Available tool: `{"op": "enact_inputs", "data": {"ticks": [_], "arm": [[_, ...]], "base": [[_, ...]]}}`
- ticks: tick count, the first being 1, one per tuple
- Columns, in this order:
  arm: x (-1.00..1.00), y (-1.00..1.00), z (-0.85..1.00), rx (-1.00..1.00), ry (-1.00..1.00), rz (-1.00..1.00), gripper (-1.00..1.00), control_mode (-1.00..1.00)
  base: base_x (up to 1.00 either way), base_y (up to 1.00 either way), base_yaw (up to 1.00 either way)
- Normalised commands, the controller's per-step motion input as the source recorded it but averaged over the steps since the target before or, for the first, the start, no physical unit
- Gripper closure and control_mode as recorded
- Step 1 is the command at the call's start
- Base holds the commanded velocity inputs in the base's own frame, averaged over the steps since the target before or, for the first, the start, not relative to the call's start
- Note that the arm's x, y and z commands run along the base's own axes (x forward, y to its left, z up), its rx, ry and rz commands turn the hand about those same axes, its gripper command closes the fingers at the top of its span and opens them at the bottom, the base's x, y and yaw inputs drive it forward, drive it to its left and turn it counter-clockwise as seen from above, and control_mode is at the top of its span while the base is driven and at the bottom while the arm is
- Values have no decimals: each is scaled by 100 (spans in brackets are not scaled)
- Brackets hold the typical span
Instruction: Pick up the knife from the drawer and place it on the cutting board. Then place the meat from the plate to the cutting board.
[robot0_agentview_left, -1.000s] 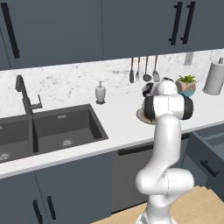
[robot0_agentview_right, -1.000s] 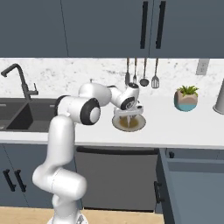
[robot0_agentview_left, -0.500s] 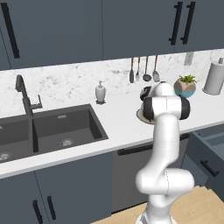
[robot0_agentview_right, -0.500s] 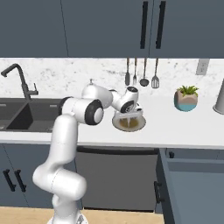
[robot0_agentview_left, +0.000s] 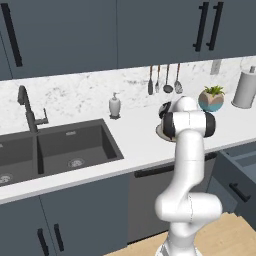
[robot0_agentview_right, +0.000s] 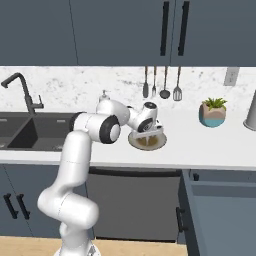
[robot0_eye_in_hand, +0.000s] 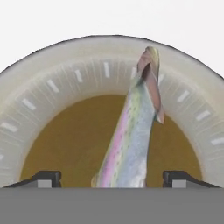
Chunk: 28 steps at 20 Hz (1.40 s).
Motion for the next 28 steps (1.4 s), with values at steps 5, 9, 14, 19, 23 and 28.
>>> {"op": "enact_inputs", "data": {"ticks": [5, 9, 14, 19, 23, 28], "arm": [[-8, 8, -23, -1, -4, 1, 100, -100], [-26, 0, -22, 0, -5, 0, 100, -100], [-41, -4, 21, 0, -12, 0, 100, -100], [-53, -11, 67, 1, -6, 2, 100, -100], [-74, 0, 99, 0, 0, 18, 100, -100], [-100, 29, 96, -7, 4, 27, 100, -100]], "base": [[0, 0, 0], [0, 0, 0], [0, 0, 0], [0, 0, 0], [0, 0, 0], [0, 0, 0]]}}
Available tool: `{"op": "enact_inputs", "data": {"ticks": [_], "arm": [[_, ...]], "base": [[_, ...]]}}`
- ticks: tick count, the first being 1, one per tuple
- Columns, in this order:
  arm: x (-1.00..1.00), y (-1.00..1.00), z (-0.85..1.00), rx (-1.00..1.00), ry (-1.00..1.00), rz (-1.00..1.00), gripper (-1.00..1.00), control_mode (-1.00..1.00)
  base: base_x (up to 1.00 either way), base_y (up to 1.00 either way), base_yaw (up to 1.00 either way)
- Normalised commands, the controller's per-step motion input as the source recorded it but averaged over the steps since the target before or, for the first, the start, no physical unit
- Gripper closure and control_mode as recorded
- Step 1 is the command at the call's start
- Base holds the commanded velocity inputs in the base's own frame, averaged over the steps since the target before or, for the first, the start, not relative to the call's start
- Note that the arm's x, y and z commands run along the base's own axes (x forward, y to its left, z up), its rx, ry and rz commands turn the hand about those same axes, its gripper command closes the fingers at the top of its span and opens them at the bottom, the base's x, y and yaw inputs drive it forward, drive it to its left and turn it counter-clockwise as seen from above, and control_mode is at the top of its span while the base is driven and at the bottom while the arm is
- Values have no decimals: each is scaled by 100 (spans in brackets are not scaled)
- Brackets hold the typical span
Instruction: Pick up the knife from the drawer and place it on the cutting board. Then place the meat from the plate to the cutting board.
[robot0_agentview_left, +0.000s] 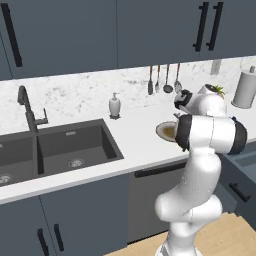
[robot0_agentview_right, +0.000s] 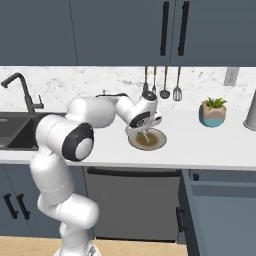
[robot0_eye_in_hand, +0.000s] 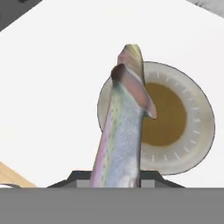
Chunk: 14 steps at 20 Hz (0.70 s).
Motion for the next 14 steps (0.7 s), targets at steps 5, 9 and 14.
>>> {"op": "enact_inputs", "data": {"ticks": [5, 9, 14], "arm": [[-84, 62, 93, -7, 16, 6, 100, -100], [-84, 72, 65, -3, 18, -3, 100, -100], [-95, 60, 15, -7, 2, -17, 100, -100]], "base": [[0, 0, 0], [0, 0, 0], [0, 0, 0]]}}
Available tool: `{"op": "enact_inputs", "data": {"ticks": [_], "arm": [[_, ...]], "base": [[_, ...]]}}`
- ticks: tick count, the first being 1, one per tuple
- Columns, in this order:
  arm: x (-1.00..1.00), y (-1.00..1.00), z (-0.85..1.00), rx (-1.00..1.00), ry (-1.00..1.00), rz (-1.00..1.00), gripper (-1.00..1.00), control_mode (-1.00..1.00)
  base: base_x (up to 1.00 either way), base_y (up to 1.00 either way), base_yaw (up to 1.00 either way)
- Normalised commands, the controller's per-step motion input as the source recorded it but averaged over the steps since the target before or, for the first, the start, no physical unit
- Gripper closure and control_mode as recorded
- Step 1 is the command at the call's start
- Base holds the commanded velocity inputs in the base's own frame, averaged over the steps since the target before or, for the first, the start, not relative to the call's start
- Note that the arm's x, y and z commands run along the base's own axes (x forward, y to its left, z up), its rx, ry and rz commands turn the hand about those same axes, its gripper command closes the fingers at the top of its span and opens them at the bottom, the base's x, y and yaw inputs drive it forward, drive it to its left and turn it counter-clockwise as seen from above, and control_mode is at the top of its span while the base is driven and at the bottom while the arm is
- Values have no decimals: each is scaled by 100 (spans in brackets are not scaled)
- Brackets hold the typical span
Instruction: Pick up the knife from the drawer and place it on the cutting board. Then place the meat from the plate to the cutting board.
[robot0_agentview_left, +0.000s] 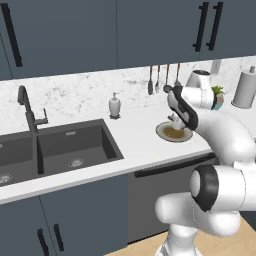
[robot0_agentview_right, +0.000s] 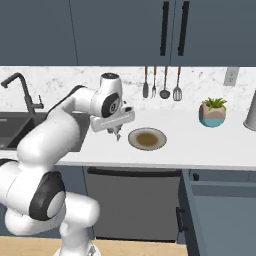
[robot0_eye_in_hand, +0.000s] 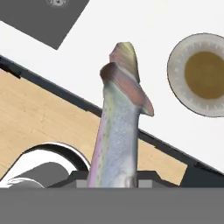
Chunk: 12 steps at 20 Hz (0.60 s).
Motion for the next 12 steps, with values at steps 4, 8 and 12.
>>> {"op": "enact_inputs", "data": {"ticks": [4, 8, 12], "arm": [[-97, 51, 0, 0, 0, -4, 100, -100], [-97, 41, 6, 0, -3, -2, 100, -100], [-82, 35, 18, 5, -6, 0, 100, -100]], "base": [[0, 0, 0], [0, 0, 0], [0, 0, 0]]}}
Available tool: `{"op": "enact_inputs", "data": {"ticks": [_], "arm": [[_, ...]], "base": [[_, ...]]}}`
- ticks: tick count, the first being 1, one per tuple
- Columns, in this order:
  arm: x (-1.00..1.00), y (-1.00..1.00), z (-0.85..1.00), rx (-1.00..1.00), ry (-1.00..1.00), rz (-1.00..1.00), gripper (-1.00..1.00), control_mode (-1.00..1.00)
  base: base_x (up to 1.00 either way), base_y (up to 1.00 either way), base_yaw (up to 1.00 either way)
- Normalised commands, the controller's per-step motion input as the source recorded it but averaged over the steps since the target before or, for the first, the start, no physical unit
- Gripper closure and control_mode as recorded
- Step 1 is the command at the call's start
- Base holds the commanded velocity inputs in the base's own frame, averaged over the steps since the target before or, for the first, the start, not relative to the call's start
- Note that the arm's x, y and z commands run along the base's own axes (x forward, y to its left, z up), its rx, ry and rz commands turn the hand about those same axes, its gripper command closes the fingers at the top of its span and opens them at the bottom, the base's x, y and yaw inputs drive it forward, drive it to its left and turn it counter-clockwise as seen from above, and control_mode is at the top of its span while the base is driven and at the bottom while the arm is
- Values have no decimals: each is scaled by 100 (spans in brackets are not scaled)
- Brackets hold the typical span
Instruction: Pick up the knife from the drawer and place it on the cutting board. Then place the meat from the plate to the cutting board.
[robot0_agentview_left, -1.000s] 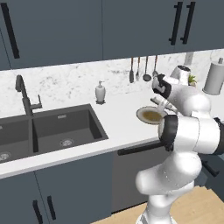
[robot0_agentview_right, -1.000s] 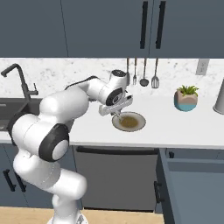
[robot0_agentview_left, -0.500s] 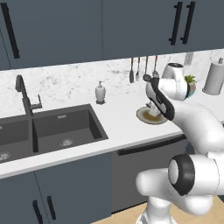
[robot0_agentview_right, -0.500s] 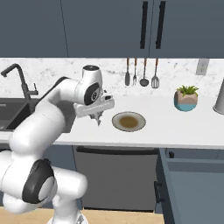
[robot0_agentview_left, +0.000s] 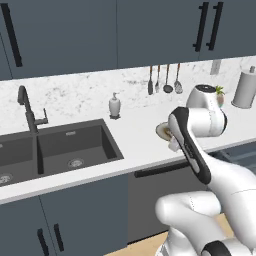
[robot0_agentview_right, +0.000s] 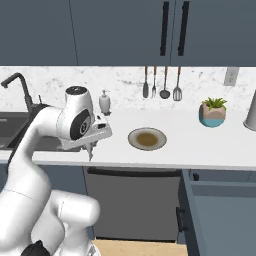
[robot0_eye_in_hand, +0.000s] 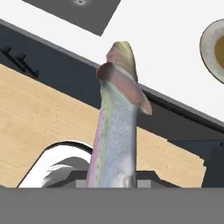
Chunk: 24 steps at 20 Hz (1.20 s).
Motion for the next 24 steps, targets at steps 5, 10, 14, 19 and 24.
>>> {"op": "enact_inputs", "data": {"ticks": [5, 10, 14, 19, 24], "arm": [[-72, 22, 10, 3, -11, 0, 100, -100], [-8, 2, 0, 0, -1, 0, 100, 100], [0, 0, 0, 0, 0, 0, 100, 100], [0, 0, 0, 0, 0, 0, 100, 100], [0, 0, 0, 0, 0, 0, 100, 100]], "base": [[0, 0, 0], [-2, 3, 0], [0, 33, 2], [-1, 67, 28], [-12, 79, 27]]}}
